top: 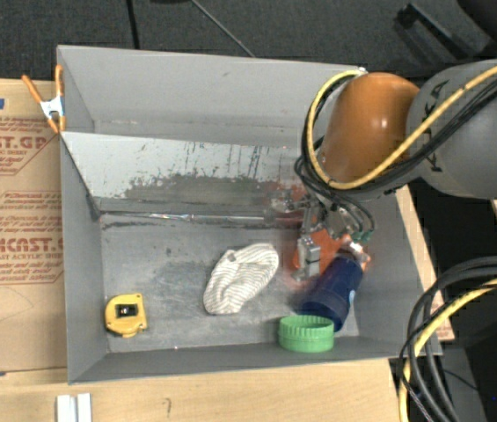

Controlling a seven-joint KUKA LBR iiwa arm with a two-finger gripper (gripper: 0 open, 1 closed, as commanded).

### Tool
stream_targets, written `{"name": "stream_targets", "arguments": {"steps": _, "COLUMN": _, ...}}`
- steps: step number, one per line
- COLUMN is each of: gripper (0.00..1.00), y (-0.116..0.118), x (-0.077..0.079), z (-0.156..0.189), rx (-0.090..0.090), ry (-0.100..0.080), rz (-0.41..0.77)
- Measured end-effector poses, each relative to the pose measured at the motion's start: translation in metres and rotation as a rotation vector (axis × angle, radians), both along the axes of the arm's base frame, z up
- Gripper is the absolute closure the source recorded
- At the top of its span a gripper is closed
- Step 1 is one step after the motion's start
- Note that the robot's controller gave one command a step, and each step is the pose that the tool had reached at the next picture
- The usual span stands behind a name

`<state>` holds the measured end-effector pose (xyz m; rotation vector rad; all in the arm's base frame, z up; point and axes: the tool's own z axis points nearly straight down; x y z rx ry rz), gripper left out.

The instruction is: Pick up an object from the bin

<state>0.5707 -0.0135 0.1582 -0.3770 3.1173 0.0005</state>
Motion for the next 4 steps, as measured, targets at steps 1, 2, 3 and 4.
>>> {"name": "stream_targets", "arguments": {"steps": 1, "gripper": 1.00, "y": 0.108, "x": -0.043, "z": -0.088, "rx": 0.003, "ry": 0.002, "rz": -0.207}}
{"name": "stream_targets", "arguments": {"steps": 2, "gripper": 1.00, "y": 0.108, "x": -0.043, "z": -0.088, "rx": 0.002, "ry": 0.002, "rz": -0.207}}
{"name": "stream_targets", "arguments": {"steps": 3, "gripper": 1.00, "y": 0.080, "x": -0.001, "z": 0.011, "rx": 0.000, "ry": -0.001, "rz": -0.194}}
{"name": "stream_targets", "arguments": {"steps": 4, "gripper": 1.00, "y": 0.080, "x": -0.001, "z": 0.011, "rx": 0.000, "ry": -0.001, "rz": -0.194}}
